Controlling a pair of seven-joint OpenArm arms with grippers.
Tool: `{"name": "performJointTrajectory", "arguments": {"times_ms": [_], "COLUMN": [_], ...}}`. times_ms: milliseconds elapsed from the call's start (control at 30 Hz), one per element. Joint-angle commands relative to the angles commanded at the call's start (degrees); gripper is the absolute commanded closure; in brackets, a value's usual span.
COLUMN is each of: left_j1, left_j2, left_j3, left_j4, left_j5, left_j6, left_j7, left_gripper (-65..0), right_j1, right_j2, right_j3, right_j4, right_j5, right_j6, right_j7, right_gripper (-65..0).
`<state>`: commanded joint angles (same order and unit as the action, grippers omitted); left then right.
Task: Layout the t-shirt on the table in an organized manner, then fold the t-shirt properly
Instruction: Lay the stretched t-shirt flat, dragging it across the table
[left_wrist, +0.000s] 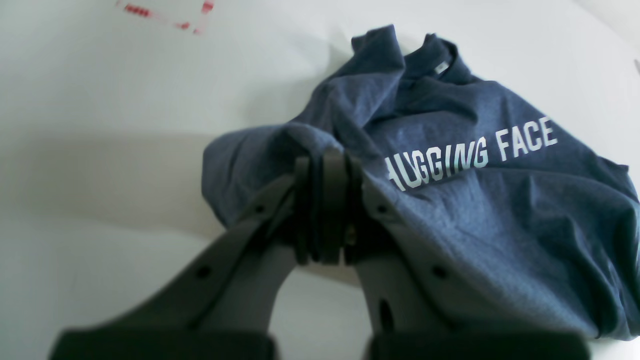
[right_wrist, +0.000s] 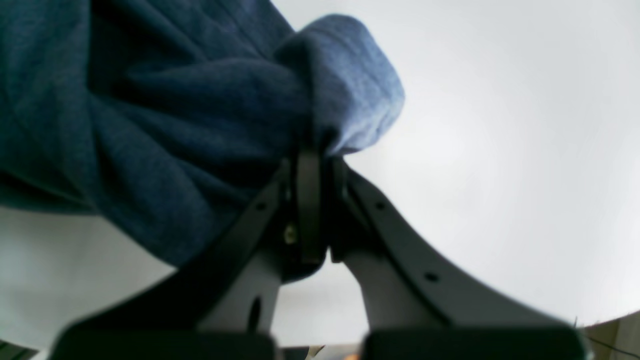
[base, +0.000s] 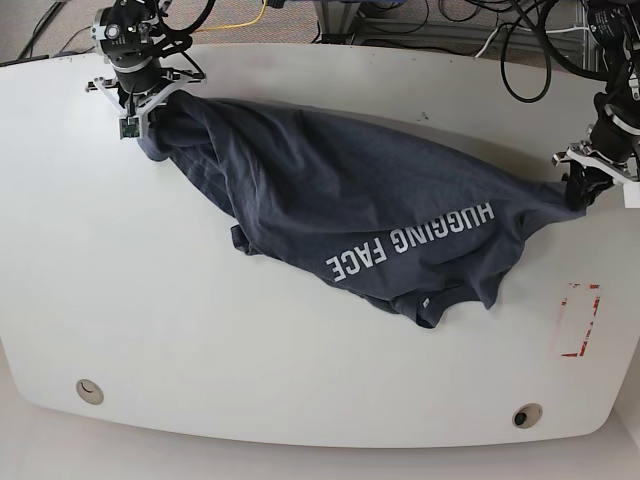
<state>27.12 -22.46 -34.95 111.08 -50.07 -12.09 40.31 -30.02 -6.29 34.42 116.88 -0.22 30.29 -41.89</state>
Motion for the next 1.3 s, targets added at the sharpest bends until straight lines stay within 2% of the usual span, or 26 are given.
{"name": "performJointTrajectory", "arguments": {"times_ms": [167,400,500,733,800,867,1000,1200,1300], "left_j1": [3.08,4.66,4.75,4.75,4.75,4.75,4.75,4.75,4.75], "left_j2": [0.00,0.00,0.00,0.00,0.00,0.00,0.00,0.00,0.00], "left_j3": [-2.37,-4.57,-5.80,-6.51,-6.51,-6.51,-6.59,-6.68,-6.68], "left_j4": [0.00,0.00,0.00,0.00,0.00,0.00,0.00,0.00,0.00], "left_j5": [0.00,0.00,0.00,0.00,0.00,-0.09,-0.09,0.00,0.00], "left_j6": [-3.87,-4.22,-4.22,-4.22,-4.31,-4.31,-4.31,-4.31,-4.31], "left_j7": [0.00,0.62,2.20,2.90,2.90,2.90,2.90,2.90,2.90], "left_gripper": [0.0,0.0,0.0,0.0,0.0,0.0,0.0,0.0,0.0], "right_j1": [-2.11,-3.16,-3.25,-4.13,-4.40,-4.31,-2.02,3.87,7.21], "right_j2": [0.00,-1.14,-1.32,-1.41,-1.41,-1.32,-1.32,-0.97,0.62], "right_j3": [0.00,0.00,0.09,0.09,0.09,0.26,4.84,7.47,8.44], "right_j4": [-0.09,-0.09,-0.09,-0.09,-0.09,-0.09,-0.09,-0.35,-0.35], "right_j5": [0.00,-0.44,-0.44,-0.44,-0.44,-0.44,-0.44,-0.44,-0.44], "right_j6": [-0.44,-0.62,-0.62,-0.62,-0.62,-0.62,-0.62,-0.53,-0.62], "right_j7": [0.00,-0.09,-0.18,-0.18,0.09,0.62,3.25,3.16,2.02], "right_gripper": [-0.6,-2.4,-12.7,-56.3,-65.0,-65.0,-65.0,-65.0,-65.0]}}
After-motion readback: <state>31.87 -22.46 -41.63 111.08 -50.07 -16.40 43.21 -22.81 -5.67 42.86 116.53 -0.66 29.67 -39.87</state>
